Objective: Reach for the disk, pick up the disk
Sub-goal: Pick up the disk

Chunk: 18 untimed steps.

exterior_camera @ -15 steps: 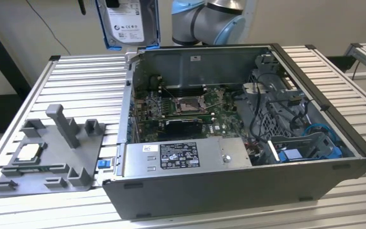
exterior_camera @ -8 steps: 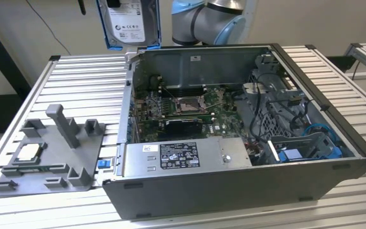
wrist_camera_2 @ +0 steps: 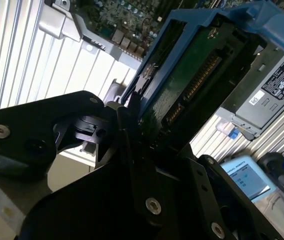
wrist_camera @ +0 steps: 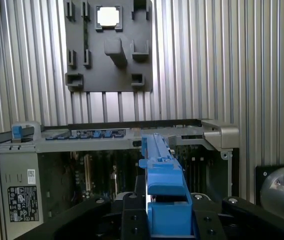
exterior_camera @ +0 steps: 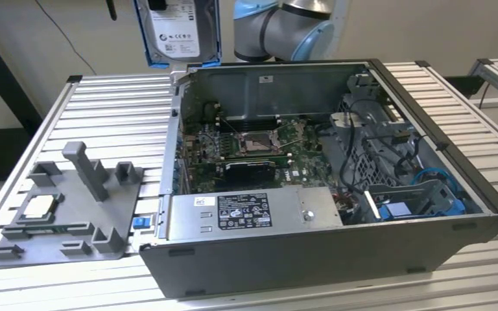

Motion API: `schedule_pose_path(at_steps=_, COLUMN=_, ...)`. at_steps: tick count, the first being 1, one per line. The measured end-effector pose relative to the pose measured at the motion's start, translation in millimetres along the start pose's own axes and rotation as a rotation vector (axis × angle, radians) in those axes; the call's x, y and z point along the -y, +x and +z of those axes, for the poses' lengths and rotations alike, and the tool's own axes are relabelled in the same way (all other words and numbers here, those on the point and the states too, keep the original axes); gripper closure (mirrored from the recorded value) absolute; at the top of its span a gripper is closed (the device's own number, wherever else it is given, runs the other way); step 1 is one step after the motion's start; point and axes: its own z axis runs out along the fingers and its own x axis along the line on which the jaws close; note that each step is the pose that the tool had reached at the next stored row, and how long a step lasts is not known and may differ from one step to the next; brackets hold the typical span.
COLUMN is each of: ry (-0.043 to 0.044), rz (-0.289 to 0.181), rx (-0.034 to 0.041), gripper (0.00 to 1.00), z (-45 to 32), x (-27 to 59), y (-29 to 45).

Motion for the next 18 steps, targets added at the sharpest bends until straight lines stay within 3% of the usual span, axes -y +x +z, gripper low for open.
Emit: schedule_pose_path(at_steps=18, ry=-0.0002, rz=0.000, rx=-0.0001, gripper=1.00, z=0.5, x=44.3, y=-3.1)
